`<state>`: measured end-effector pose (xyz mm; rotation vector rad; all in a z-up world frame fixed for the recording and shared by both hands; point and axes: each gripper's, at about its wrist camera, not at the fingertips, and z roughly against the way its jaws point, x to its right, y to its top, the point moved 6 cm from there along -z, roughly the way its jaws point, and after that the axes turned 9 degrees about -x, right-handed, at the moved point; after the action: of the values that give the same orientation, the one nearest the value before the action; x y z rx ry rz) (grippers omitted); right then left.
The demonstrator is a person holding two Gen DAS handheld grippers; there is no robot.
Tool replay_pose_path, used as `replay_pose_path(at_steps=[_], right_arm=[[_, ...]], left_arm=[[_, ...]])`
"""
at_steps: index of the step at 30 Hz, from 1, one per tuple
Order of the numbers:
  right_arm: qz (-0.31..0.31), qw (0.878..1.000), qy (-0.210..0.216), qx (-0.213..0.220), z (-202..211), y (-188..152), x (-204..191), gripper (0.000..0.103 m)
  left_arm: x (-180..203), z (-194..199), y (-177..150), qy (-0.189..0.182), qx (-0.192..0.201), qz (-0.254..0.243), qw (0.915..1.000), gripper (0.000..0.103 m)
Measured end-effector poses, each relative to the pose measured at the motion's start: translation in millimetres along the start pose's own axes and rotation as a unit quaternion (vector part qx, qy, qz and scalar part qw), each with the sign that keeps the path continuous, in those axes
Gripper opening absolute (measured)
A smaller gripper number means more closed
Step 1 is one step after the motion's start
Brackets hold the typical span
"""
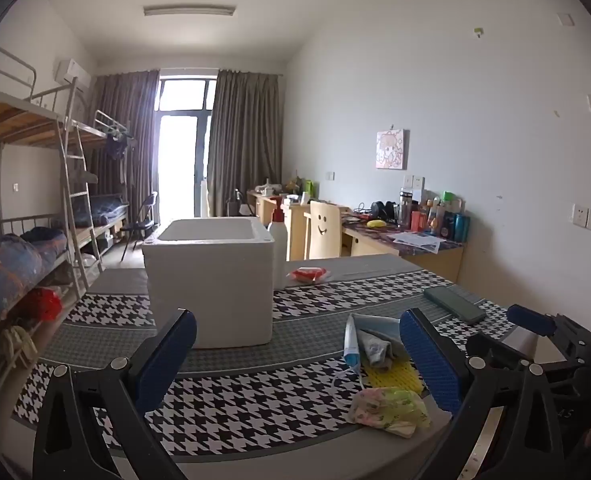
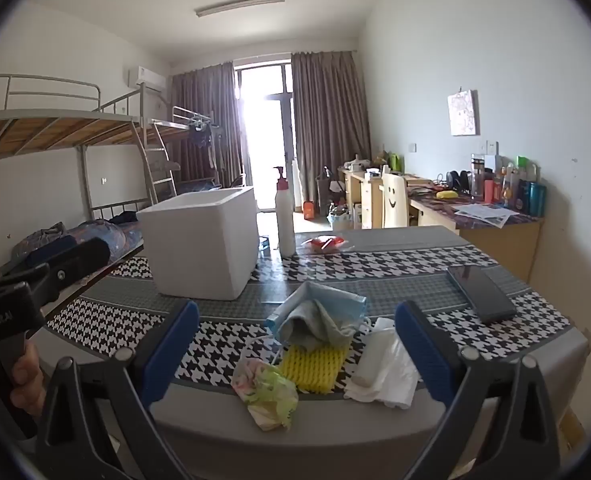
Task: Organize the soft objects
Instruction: 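Move both tools toward the pile of soft items on the table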
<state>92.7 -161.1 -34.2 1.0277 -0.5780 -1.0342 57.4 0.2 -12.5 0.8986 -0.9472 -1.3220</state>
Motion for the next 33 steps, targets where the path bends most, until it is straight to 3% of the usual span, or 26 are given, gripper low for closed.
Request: replay_pose_path(at_steps=[2,3,6,20,33], right_arm=[[0.001,1.0,-0.001,-0.007,0,-1,0,0.1],[0.002,1.0,-0.002,-0.006,-1,0,0,0.1],[0.002,1.0,-0.003,-0.004,-1,0,0,0.1],[-0.002,1.0,-0.007,0.002,0,1,6,0.1],[-0.001,1.0,-0.009,0.005,1,0,6,0.1]], left_arm=[[0,2,0,0.003,0.0,-0.003,1.0,0.102],[-3,-7,-2,0.005,-0.024,0.003,0.9997,0.102],[-12,-8,-1,0.007,-0.014,0.022,0.9996,0.102],[-16,-7,0,0.029,-0.02,0.015,0.9993,0.102],[-10,-6,-2,0.024,-0.022,0.003,0.9995,0.102]])
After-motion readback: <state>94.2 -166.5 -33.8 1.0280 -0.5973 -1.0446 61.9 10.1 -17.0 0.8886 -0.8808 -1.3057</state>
